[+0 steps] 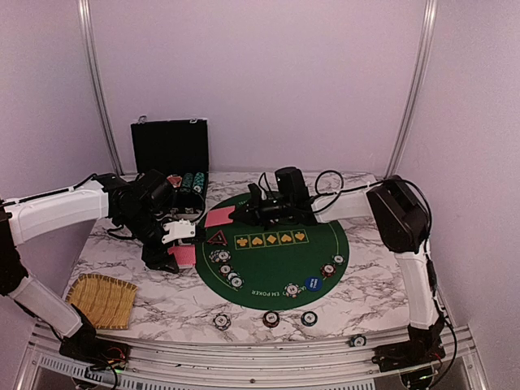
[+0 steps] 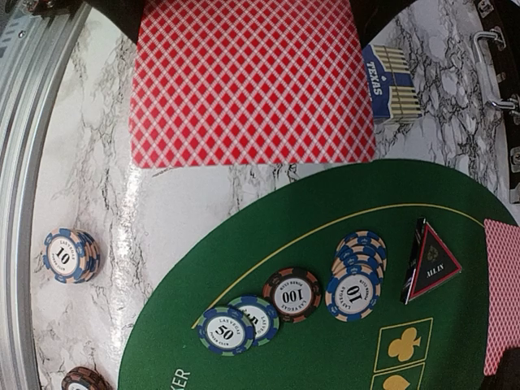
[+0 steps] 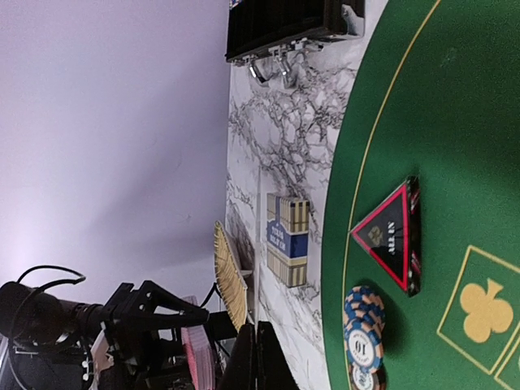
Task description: Distribute texas hold em gaming equipment
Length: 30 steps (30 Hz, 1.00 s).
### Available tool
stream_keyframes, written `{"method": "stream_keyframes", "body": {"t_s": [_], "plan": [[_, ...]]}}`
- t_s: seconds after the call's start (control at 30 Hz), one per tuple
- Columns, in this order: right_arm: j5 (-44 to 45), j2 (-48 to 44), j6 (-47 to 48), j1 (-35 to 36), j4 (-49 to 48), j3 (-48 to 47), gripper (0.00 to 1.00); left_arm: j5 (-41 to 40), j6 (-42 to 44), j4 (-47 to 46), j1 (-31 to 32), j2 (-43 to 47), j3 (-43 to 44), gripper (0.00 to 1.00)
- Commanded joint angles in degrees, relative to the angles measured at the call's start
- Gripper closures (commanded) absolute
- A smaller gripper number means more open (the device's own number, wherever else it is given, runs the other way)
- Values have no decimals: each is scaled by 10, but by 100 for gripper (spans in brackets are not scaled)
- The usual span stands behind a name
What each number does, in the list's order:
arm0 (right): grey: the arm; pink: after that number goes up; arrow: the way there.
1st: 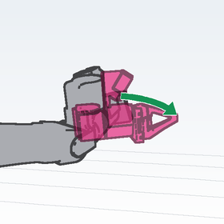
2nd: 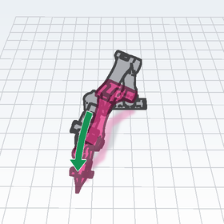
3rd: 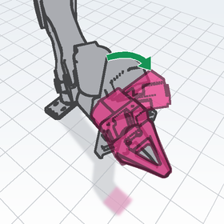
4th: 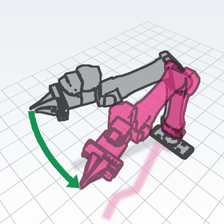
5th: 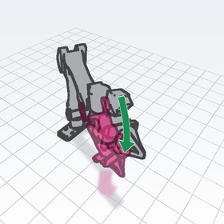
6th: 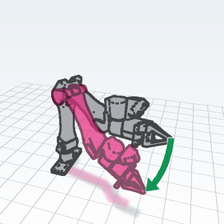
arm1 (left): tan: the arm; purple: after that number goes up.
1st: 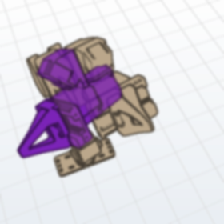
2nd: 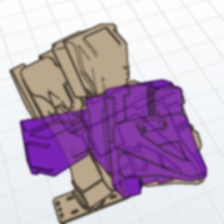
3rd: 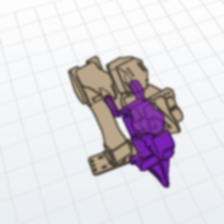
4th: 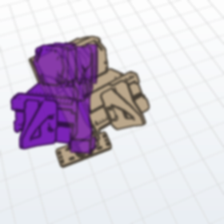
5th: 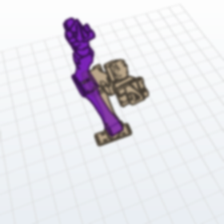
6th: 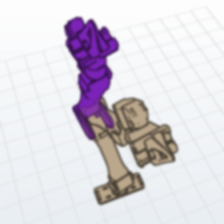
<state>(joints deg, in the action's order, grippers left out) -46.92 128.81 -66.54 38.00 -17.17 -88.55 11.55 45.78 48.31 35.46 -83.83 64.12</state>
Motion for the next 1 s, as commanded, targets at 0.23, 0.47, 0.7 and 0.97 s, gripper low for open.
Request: {"method": "stream_keyframes", "body": {"t_s": [0.23, 0.47, 0.7, 0.97], "plan": [[49, 132, 9, -1, 17, -142, 100, 16, -7, 19, -3, 15, 7, 59], [63, 187, 9, 0, 44, -212, 99, 20, -7, 21, -3, 11, 6, 59], [79, 204, 39, 2, 111, -247, 85, 18, -5, 27, -3, 15, 6, 59], [124, 138, 100, 4, 163, -183, 71, 19, -3, 29, -4, 15, 6, 59]]}}
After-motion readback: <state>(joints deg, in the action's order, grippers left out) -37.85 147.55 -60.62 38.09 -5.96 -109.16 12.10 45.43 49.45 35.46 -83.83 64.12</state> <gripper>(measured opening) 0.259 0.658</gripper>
